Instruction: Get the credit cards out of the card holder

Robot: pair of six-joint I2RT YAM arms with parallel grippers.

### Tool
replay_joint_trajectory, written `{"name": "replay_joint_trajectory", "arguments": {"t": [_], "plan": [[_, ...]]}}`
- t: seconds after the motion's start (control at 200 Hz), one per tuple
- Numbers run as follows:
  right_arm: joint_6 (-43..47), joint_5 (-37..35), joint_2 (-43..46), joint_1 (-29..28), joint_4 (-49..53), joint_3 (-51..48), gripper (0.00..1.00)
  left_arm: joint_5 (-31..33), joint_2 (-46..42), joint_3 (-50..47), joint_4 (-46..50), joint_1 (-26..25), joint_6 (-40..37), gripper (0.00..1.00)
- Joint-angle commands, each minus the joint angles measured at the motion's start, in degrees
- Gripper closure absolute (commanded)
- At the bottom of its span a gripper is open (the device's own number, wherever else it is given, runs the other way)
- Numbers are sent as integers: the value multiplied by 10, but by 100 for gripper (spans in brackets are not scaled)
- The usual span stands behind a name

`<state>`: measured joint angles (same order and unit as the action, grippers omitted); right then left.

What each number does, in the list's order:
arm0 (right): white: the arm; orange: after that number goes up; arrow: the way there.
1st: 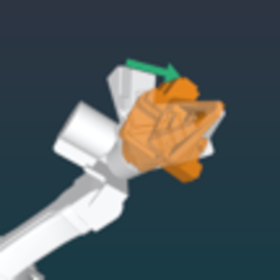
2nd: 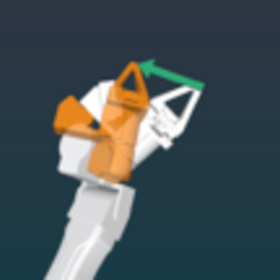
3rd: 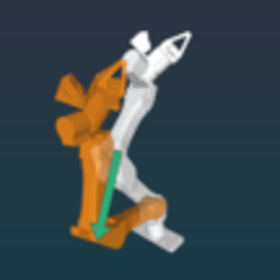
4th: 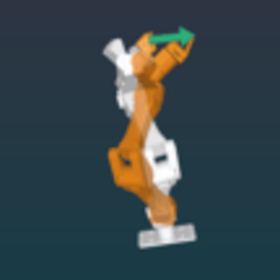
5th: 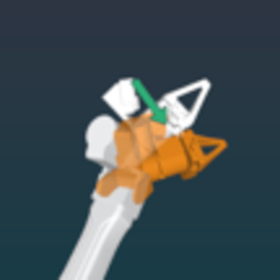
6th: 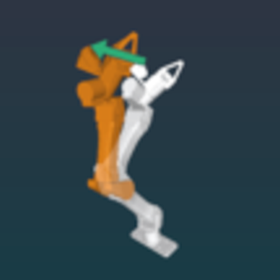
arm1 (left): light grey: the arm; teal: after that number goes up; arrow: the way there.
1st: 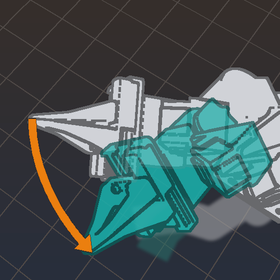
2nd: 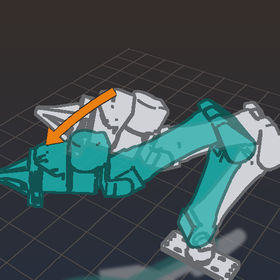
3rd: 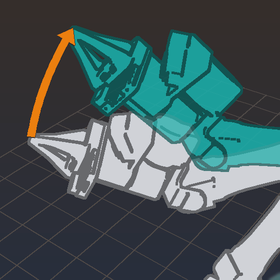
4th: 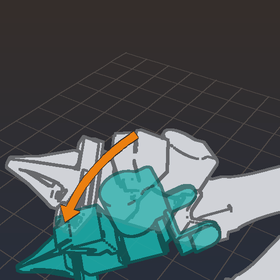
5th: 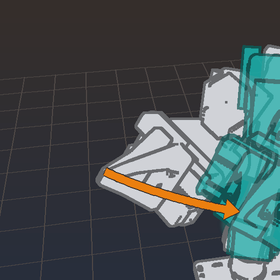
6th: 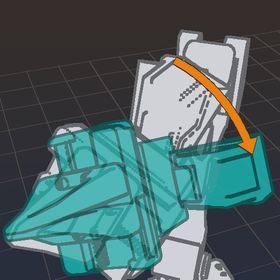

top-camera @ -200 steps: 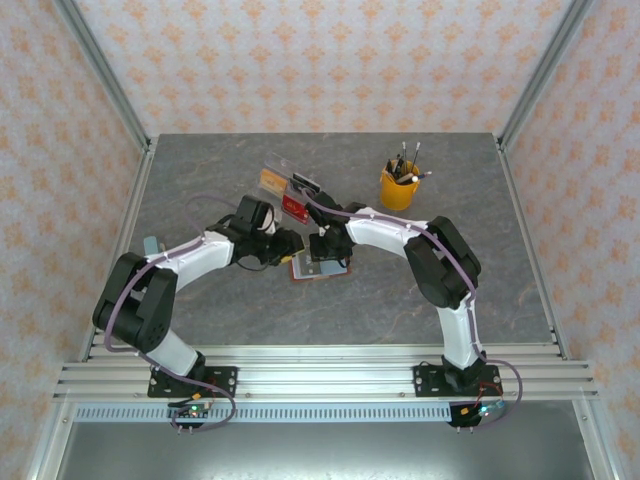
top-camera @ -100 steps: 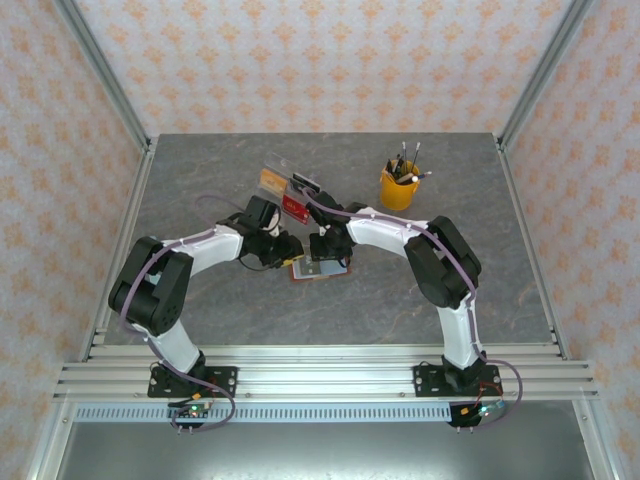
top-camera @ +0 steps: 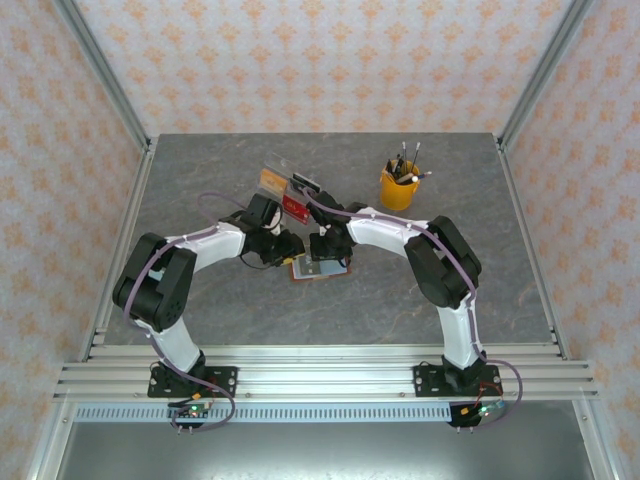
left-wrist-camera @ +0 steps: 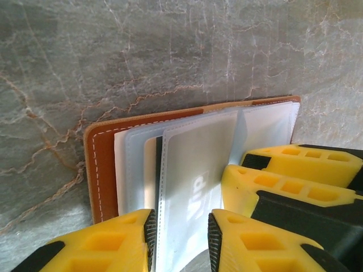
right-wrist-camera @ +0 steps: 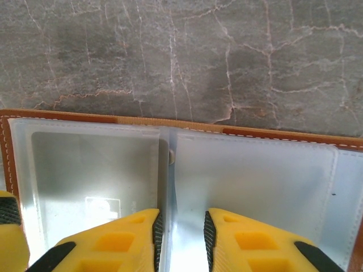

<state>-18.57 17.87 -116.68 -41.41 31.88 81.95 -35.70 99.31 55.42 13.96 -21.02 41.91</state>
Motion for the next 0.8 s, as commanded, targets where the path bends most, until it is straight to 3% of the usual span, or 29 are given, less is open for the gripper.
{"name": "replay_joint_trajectory", "arguments": {"t": [0.0,0.22,0.405,0.796], "plan": [[-3,-3,-16,4,4,-20,72,-2,13,12,7,-7,-10,66],[-4,0,-16,4,4,-19,72,-6,19,15,4,-11,-12,67],[-3,1,-14,4,4,-18,72,-12,16,15,-1,-12,-10,73],[-15,11,47,6,-12,-21,70,35,-14,14,46,-12,-32,97]]}}
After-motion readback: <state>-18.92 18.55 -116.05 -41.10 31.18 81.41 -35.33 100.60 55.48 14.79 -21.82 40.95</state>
